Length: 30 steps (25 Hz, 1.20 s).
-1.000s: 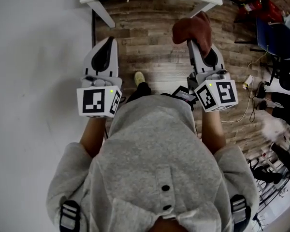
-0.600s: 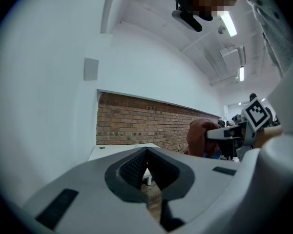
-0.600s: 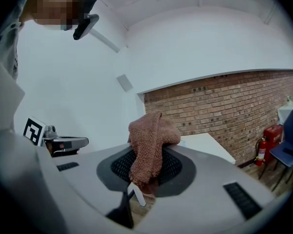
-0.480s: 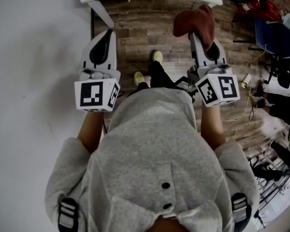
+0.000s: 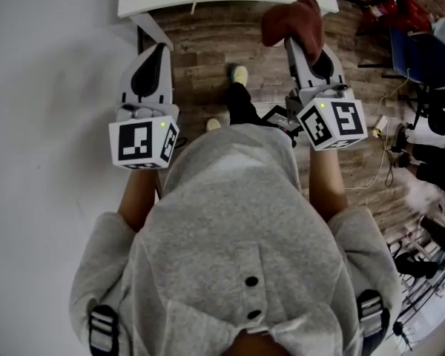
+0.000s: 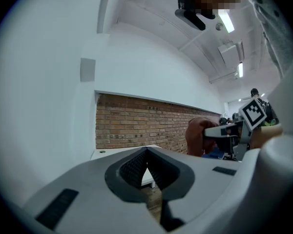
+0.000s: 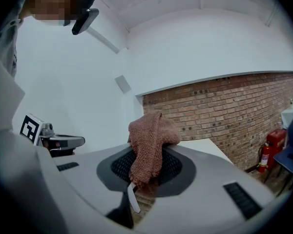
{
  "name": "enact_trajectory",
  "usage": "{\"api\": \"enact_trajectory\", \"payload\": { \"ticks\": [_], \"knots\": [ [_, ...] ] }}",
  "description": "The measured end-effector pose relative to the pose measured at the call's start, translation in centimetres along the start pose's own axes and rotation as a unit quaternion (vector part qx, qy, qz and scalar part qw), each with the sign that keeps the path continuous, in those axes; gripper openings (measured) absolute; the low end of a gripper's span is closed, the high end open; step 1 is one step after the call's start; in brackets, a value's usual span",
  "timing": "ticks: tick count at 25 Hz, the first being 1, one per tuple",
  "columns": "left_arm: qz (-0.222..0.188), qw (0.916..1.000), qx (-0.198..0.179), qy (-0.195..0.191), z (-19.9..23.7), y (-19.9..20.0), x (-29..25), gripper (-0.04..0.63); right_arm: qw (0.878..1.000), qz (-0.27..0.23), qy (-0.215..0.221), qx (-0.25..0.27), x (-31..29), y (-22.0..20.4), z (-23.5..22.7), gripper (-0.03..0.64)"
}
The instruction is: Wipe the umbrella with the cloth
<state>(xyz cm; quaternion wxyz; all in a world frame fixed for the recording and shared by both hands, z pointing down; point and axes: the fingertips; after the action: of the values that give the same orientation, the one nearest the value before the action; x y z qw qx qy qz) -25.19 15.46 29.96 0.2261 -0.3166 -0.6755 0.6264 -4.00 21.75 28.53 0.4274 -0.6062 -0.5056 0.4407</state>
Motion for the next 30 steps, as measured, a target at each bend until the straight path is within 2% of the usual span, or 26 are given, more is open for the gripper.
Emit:
{"api": "enact_trajectory", "payload": {
  "ticks": [6, 11, 16, 20, 23, 30],
  "knots": [
    [0.004, 0.9999, -0.001, -0.010, 0.6, 1.2, -5.6, 0.015, 1.000, 0.015, 0.001, 0.020, -3.8, 1.6, -3.0, 0.081],
    [0.004, 1.0000, 0.000, -0.009, 1.6, 1.5, -7.8, 0.015, 1.000, 0.030, -0.007, -0.001, -6.2, 1.6, -4.5, 0.080],
    [0.012, 0.9999, 0.008, -0.005, 3.3, 0.7, -12.3, 0.015, 0.999, 0.051, -0.008, -0.017, -10.5, 1.6, -7.0, 0.078],
    [0.018, 0.9997, 0.016, -0.001, 4.6, -0.8, -15.6, 0.015, 0.998, 0.059, -0.007, -0.006, -13.8, 1.1, -8.8, 0.078],
    [0.028, 0.9995, 0.014, -0.003, 4.7, -0.5, -19.1, 0.015, 0.997, 0.070, -0.011, 0.004, -16.3, 2.1, -11.1, 0.078],
    [0.051, 0.9986, 0.009, -0.001, 4.7, -0.3, -25.0, 0.015, 0.997, 0.066, -0.011, -0.044, -20.2, 3.8, -15.9, 0.078]
  ]
}}
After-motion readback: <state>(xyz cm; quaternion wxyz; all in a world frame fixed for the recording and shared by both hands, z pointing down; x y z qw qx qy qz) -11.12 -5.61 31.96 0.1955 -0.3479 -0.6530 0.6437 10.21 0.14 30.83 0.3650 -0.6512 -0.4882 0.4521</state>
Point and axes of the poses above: the fingertips, and each gripper's own axes: x backward along the fingers, z to its left, y out of its top, and after that the axes turned 8 degrees about -x, right-handed
